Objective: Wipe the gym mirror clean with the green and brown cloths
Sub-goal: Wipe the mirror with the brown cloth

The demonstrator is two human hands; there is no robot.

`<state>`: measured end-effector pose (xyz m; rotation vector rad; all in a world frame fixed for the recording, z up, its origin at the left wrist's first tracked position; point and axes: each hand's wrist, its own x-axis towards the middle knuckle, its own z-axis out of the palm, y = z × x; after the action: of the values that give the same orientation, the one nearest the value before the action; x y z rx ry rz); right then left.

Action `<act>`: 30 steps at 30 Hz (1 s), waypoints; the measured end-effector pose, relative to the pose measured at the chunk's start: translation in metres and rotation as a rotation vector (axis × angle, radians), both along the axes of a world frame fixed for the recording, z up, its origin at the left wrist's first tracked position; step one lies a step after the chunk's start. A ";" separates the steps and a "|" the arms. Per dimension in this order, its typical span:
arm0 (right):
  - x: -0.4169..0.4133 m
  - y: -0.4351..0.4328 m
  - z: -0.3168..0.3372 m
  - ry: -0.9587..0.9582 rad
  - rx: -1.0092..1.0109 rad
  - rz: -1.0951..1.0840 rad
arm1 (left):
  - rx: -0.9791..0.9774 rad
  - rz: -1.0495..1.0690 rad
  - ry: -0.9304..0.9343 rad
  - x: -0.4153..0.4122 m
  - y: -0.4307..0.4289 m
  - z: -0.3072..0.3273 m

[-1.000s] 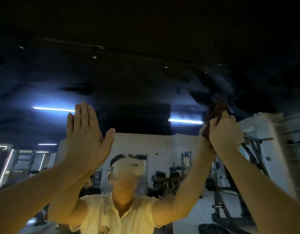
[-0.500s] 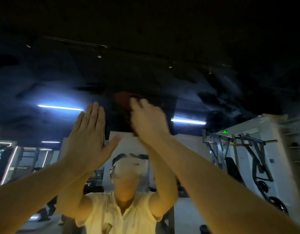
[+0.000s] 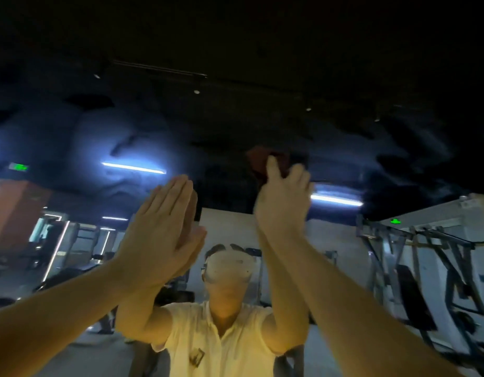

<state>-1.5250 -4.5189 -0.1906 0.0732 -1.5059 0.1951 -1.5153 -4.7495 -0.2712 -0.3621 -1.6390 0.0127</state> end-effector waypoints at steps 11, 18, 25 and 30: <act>0.018 -0.028 -0.078 -0.067 0.902 0.076 | 0.170 0.041 -0.002 -0.013 -0.064 -0.024; 0.007 -0.021 0.060 0.015 0.035 -0.007 | 0.071 0.088 -0.038 -0.016 -0.081 -0.028; 0.001 -0.117 -0.097 -0.081 0.488 0.223 | 0.063 -0.240 0.063 -0.009 -0.097 -0.033; 0.010 -0.058 -0.174 -0.249 1.414 0.097 | 0.202 -0.069 -0.090 -0.005 -0.094 -0.067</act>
<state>-1.5151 -4.5772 -0.3650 1.2766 -1.6179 -0.8419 -1.5201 -4.8434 -0.3381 -0.2669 -1.6981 -0.2230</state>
